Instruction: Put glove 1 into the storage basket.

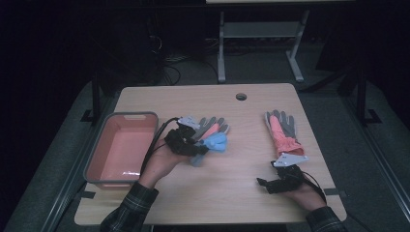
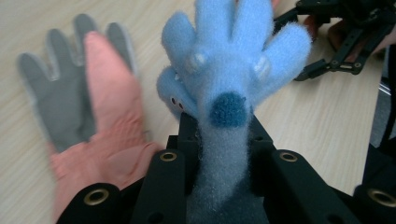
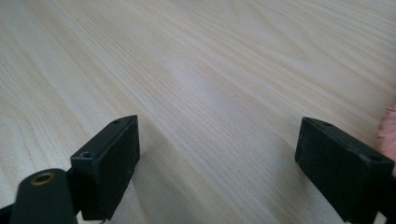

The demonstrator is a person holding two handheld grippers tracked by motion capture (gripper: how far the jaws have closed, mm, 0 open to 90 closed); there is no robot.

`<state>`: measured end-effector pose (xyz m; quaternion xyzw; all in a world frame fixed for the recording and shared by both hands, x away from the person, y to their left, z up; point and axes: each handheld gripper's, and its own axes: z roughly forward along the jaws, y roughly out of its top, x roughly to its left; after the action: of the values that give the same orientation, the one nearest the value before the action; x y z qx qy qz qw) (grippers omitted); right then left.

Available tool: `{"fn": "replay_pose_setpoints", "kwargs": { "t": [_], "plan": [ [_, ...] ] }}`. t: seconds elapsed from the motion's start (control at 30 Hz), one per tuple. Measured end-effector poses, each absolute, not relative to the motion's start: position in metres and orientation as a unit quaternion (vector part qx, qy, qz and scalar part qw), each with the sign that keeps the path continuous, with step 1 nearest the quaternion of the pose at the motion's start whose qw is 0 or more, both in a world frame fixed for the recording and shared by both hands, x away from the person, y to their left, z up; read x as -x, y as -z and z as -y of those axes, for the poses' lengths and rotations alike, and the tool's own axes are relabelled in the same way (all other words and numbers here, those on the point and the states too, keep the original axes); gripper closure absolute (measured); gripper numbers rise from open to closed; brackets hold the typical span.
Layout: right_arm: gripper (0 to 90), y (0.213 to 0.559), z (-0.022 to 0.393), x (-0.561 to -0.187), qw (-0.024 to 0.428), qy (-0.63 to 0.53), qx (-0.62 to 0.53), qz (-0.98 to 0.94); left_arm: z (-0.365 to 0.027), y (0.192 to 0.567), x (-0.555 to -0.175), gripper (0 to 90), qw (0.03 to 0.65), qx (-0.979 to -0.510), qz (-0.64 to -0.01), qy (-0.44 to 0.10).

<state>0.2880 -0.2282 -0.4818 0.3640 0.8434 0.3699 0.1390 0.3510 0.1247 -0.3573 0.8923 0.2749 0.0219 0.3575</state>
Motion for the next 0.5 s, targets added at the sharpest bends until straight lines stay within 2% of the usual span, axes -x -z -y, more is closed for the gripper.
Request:
{"fn": "replay_pose_setpoints", "kwargs": {
  "t": [0.5],
  "plan": [
    [13.7, 0.482, 0.228, -0.288, 0.138, -0.369, -0.366, -0.843, -0.195, 0.332, -0.356, 74.0, 0.368, -0.861, -0.343, -0.080]
  ]
}}
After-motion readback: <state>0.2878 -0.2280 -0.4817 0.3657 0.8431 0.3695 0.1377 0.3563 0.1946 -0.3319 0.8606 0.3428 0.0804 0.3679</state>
